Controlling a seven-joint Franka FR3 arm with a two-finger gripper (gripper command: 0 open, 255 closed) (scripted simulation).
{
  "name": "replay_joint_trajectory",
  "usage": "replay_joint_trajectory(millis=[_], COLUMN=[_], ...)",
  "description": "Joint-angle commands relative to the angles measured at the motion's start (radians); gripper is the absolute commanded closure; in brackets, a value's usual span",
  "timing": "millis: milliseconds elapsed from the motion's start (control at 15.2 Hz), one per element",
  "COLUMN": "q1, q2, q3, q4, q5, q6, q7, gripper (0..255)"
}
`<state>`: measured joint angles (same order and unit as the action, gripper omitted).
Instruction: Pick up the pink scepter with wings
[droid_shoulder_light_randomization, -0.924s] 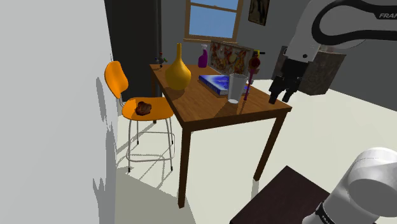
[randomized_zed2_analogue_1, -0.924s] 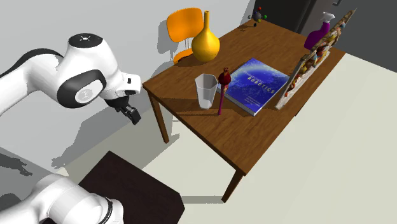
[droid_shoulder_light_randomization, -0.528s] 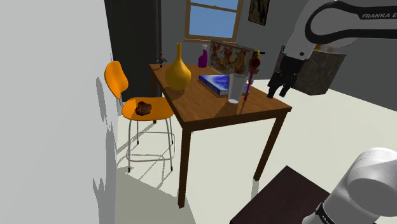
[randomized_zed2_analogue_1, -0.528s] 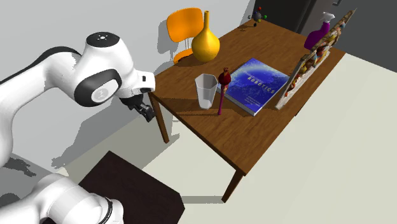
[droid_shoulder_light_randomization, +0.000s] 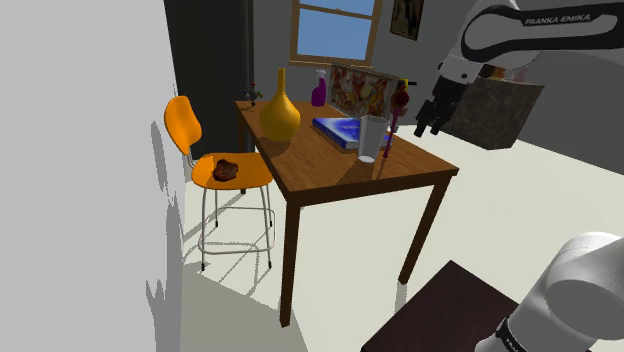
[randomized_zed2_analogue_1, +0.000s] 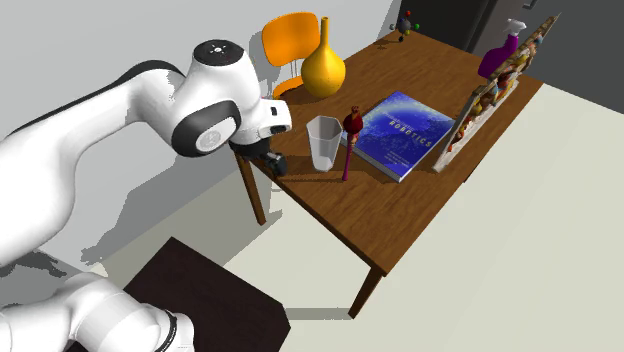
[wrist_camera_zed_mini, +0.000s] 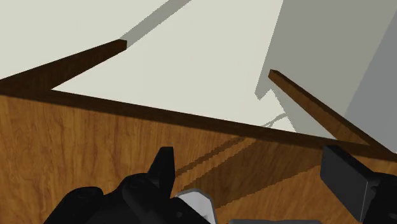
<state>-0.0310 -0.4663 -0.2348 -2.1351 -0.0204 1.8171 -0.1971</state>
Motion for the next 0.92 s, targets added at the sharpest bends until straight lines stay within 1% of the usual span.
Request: replay_joint_trajectory(millis=[0, 264, 462, 660, 858], q1=[0.002, 0.004, 0.004, -0.003, -0.022], q2=[0.053, 0.168, 0.261, 0.362, 0.471], q3=[-0.028, -0.086, -0.128, -0.167, -0.201], q4=[0.051, 0.174, 0.280, 0.400, 0.538], q5=[0.004, 0.031, 0.067, 0.118, 0.184], q6=[0.021, 0.050, 0.060, 0.058, 0.042], q7=[-0.046, -0.142, -0.216, -0.293, -0.370], gripper=[0, 0, 0, 0, 0])
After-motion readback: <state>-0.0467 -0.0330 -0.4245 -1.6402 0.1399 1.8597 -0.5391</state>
